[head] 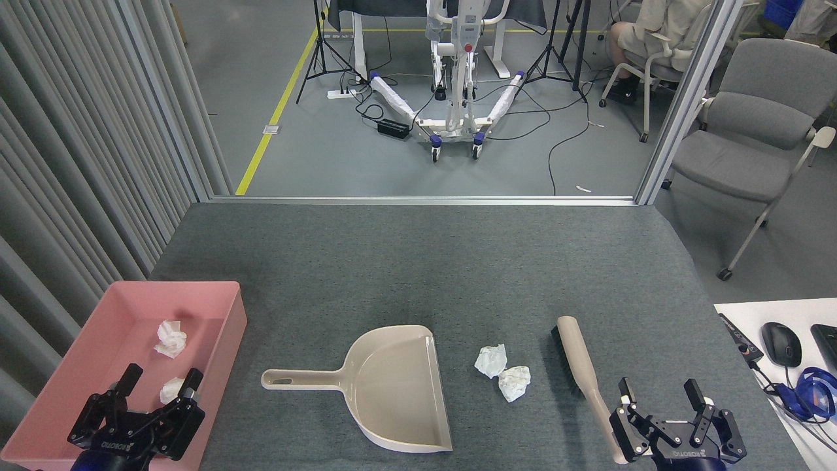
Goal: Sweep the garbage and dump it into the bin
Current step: 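Move the left gripper away from the pink bin toward the table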
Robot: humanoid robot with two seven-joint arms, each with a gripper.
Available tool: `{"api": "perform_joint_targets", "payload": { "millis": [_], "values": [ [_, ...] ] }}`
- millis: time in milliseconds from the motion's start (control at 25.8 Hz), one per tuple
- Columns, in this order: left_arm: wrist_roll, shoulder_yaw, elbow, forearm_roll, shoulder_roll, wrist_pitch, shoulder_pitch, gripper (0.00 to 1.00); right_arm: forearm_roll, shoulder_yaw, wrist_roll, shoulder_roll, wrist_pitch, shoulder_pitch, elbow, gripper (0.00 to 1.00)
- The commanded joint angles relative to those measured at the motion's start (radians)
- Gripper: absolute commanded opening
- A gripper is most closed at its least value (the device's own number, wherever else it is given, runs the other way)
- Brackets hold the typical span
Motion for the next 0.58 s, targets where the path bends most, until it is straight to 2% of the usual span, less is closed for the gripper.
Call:
{"api": "perform_joint_targets", "payload": {
  "millis": [0, 232, 542],
  "values": [
    [-0.004, 0.0, -0.001, 0.001, -0.002, 0.002, 0.0, 1.0, 0.0, 0.0, 0.001, 0.002, 0.001, 0.0, 0.0, 0.98],
    [-0.097, 0.002, -0.007, 0.002, -0.002, -0.007, -0.006, 1.0, 0.0, 0.0, 0.001, 0.003, 0.001, -0.001, 0.0, 0.98],
    [-0.073, -0.001, -0.009, -0.002, -0.026, -0.026, -0.009, 0.99, -0.001, 0.0, 0.002, 0.005, 0.001, -0.001, 0.0, 0.98]
  ]
}}
